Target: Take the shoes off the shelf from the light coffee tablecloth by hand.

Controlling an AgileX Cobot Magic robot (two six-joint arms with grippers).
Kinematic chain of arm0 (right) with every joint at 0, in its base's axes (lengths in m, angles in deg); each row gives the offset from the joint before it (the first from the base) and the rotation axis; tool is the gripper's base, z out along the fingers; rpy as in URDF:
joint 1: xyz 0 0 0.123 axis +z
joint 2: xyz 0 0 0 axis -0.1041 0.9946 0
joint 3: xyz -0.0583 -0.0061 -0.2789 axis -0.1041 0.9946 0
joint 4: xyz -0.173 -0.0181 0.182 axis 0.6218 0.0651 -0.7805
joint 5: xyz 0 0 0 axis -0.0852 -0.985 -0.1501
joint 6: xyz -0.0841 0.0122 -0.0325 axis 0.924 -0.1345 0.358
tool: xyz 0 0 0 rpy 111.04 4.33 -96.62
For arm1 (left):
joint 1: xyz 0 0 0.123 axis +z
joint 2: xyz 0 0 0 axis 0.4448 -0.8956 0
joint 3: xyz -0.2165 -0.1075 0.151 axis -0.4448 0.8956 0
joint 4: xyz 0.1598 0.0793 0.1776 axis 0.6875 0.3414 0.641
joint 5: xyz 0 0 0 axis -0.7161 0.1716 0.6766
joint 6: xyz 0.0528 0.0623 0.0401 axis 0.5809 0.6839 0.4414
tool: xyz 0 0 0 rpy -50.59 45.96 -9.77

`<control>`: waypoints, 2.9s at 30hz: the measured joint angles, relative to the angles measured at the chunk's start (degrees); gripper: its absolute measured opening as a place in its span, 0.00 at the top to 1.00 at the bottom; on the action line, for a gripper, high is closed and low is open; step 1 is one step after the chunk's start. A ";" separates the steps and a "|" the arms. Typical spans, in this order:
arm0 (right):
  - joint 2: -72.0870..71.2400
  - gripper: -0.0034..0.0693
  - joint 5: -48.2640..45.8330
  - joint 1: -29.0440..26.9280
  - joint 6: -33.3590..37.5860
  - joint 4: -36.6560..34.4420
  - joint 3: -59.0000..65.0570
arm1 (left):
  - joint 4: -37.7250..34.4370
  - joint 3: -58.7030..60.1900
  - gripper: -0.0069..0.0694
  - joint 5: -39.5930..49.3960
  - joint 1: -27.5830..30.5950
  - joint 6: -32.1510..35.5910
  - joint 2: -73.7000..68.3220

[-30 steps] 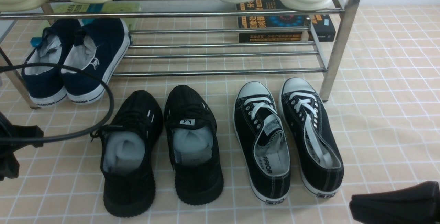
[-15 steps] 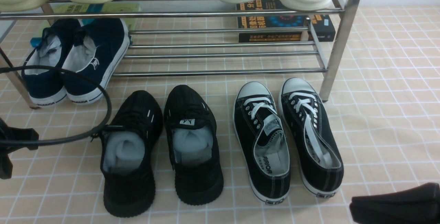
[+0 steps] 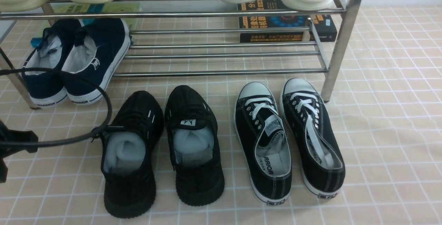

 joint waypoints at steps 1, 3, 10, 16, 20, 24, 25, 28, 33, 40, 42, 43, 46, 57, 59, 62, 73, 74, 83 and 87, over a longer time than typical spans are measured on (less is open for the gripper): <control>-2.53 0.96 0.00 -3.14 0.00 0.00 2.03 | 0.00 0.00 0.91 0.00 0.00 0.00 0.00; -6.03 0.96 0.00 -8.17 0.00 0.00 5.59 | 0.00 0.00 0.91 0.00 0.00 0.00 0.00; -13.81 0.95 -0.10 -19.50 0.00 0.00 16.67 | 0.00 0.00 0.91 0.58 0.00 0.00 0.00; -14.05 0.95 -2.91 -20.68 0.00 -0.48 17.11 | 0.00 0.00 0.91 0.90 0.00 0.09 0.05; -14.05 0.95 -3.12 -20.68 0.00 -0.69 17.06 | 0.00 0.00 0.91 1.02 0.00 0.09 0.26; -14.05 0.94 -3.14 -20.68 0.00 -0.75 17.06 | 0.00 0.00 0.91 1.16 0.00 0.12 1.26; -14.05 0.94 -3.19 -20.68 0.00 -0.82 17.06 | 0.00 0.00 0.91 1.59 0.00 0.12 1.67; -14.05 0.94 -3.19 -20.68 0.00 -0.86 17.06 | -0.13 0.00 0.91 1.86 0.00 0.18 2.47; -14.05 0.93 -3.20 -20.68 0.00 -0.86 17.06 | -0.13 0.00 0.91 1.92 0.00 0.30 6.01; -14.05 0.92 -3.20 -20.68 0.80 -0.86 17.06 | -0.13 0.00 0.91 2.27 0.00 0.48 8.36; -14.05 0.91 -3.14 -20.68 1.99 -0.86 17.06 | -0.13 0.00 0.91 2.41 0.00 0.48 8.58; -14.05 0.91 -3.14 -20.68 2.43 -0.86 17.06 | -0.13 0.00 0.91 2.41 0.00 0.48 8.69; -14.05 0.91 -3.14 -20.68 3.15 -0.86 17.06 | -0.13 0.00 0.91 3.13 0.00 0.66 8.69; -14.05 0.89 -2.88 -20.68 7.51 -0.86 17.06 | -7.71 0.00 0.91 6.61 0.00 7.16 14.05; -14.05 0.89 -2.88 -20.68 7.51 -0.80 17.06 | -9.37 0.00 0.91 7.62 0.00 9.01 17.14; -14.05 0.88 -2.88 -20.68 7.51 -0.86 17.06 | -12.50 0.00 0.91 7.73 0.00 13.09 22.69; -14.05 0.86 -2.88 -20.68 7.51 -0.81 17.06 | -43.81 9.87 0.90 -13.19 0.00 30.02 43.07; -14.05 0.86 -2.88 -20.68 7.51 -0.81 17.06 | -44.56 10.53 0.90 -14.71 0.00 30.02 43.53; -14.05 0.84 -2.88 -20.68 7.51 -0.81 17.06 | -48.63 18.61 0.89 -34.40 0.00 30.28 45.85; -14.05 0.83 -2.81 -20.68 7.51 -0.81 17.06 | -48.00 19.19 0.88 -36.82 0.00 30.93 45.91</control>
